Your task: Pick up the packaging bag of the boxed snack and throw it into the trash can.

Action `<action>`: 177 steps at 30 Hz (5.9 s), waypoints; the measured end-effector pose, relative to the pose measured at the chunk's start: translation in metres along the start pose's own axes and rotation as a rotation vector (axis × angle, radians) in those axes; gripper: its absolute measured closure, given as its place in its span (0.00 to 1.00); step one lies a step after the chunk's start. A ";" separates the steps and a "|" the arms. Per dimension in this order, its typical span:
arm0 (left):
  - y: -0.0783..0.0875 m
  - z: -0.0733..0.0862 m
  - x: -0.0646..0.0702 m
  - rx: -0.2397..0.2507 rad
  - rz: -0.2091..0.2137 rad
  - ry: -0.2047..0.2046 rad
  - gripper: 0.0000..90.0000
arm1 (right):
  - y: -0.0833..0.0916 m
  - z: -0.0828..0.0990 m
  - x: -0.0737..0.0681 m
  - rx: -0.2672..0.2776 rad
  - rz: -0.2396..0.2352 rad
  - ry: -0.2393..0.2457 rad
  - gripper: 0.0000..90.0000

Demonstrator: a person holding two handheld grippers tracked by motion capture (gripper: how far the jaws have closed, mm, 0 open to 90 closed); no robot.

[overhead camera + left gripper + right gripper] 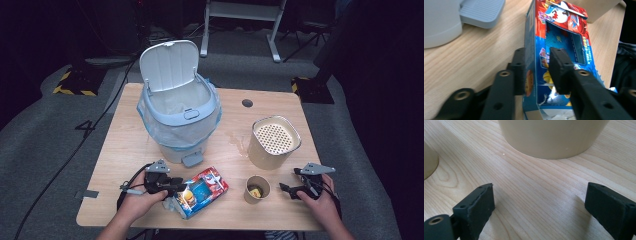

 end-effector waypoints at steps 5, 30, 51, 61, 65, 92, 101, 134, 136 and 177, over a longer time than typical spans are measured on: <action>-0.001 0.001 0.000 -0.021 -0.016 0.015 0.85 | 0.000 0.000 0.000 0.000 0.000 0.000 0.10; 0.010 -0.013 -0.001 0.064 -0.081 -0.051 0.99 | 0.000 0.000 0.000 0.000 0.000 0.000 0.10; 0.057 -0.094 0.021 0.381 -0.030 -0.128 0.99 | 0.000 0.000 0.000 0.000 0.000 0.000 0.10; 0.078 -0.135 0.026 0.452 -0.029 -0.180 0.99 | 0.000 0.000 0.000 0.001 -0.001 0.000 0.10; 0.087 -0.151 0.028 0.477 -0.040 -0.198 0.99 | 0.000 0.000 0.000 0.001 -0.001 0.000 0.10; 0.144 -0.242 0.032 0.691 -0.160 -0.245 0.99 | 0.000 0.000 0.000 0.000 -0.001 0.002 0.10; 0.153 -0.261 0.017 0.753 -0.208 -0.225 0.99 | 0.000 0.000 0.000 0.000 0.000 0.001 0.10; 0.138 -0.286 -0.049 0.838 -0.335 -0.169 0.99 | 0.000 0.000 0.000 0.000 0.000 0.001 0.10; 0.137 -0.286 -0.050 0.839 -0.339 -0.171 0.99 | 0.000 0.000 0.000 0.000 0.000 0.001 0.10; 0.133 -0.237 -0.003 0.610 -0.225 -0.309 0.44 | 0.000 0.000 0.000 0.000 -0.001 0.002 0.10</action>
Point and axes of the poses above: each handheld gripper's, and its own axes: y roughly backward along the jaws, z roughly out of its underside, x roughly to its right, the point moved 9 cm from there along -y, roughly forward along the jaws, and after that the axes turned 6 degrees about x, right-handed, at the moved point
